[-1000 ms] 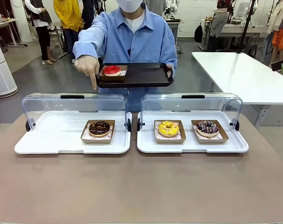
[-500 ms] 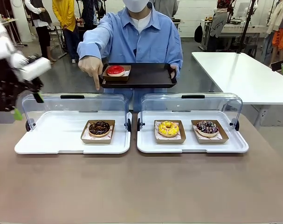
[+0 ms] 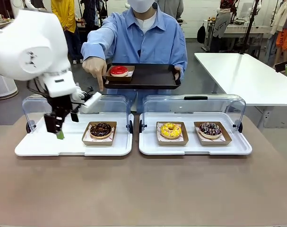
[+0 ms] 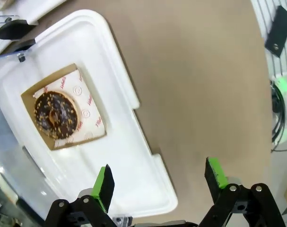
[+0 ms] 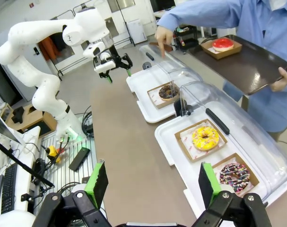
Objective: Provide the desired donut to the person.
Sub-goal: Pick up and lift the Paper togo box containing the Donut pointed at by the person.
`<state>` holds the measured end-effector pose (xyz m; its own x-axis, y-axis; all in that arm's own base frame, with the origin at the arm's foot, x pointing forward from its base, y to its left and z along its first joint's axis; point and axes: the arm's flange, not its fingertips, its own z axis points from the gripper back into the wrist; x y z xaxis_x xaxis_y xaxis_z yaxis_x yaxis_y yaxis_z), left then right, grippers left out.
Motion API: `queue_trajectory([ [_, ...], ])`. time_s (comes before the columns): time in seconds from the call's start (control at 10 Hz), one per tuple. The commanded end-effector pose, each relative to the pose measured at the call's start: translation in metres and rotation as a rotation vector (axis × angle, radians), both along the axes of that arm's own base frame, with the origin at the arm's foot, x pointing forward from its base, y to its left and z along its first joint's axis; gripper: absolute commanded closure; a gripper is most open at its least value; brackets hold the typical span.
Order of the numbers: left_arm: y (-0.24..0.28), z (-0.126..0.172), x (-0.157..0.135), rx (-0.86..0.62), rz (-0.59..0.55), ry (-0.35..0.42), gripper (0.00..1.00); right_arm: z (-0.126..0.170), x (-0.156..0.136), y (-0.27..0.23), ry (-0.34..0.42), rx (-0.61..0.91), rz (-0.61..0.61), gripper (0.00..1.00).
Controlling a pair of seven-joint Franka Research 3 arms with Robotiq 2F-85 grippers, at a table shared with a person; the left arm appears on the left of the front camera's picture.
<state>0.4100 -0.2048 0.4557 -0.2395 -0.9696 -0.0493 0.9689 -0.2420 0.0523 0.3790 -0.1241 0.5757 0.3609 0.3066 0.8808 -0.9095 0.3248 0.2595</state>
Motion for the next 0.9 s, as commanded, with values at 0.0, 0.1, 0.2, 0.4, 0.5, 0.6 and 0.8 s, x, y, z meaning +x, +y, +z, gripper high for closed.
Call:
queue_trajectory([
  [0.0, -0.007, -0.013, 0.019, -0.017, 0.012, -0.029, 0.0, -0.001, 0.0, 0.001, 0.0, 0.008, 0.003, 0.0],
  [0.1, -0.004, -0.023, 0.03, -0.029, -0.003, -0.046, 0.0, -0.001, 0.0, 0.001, 0.0, 0.008, 0.003, 0.0],
  [0.2, 0.003, -0.03, 0.034, -0.058, -0.002, -0.059, 0.0, -0.001, 0.0, 0.001, 0.0, 0.008, 0.003, 0.0],
  [0.4, -0.005, -0.029, 0.027, -0.04, 0.008, -0.033, 0.0, -0.001, 0.0, 0.001, 0.0, 0.008, 0.003, 0.0],
  [0.5, -0.005, -0.029, 0.027, -0.04, 0.008, -0.033, 0.0, -0.001, 0.0, 0.001, 0.0, 0.008, 0.003, 0.0],
  [0.6, -0.005, -0.029, 0.027, -0.04, 0.008, -0.033, 0.0, -0.001, 0.0, 0.001, 0.0, 0.008, 0.003, 0.0],
  [0.8, -0.005, -0.029, 0.027, -0.04, 0.008, -0.033, 0.0, -0.001, 0.0, 0.001, 0.0, 0.008, 0.003, 0.0],
])
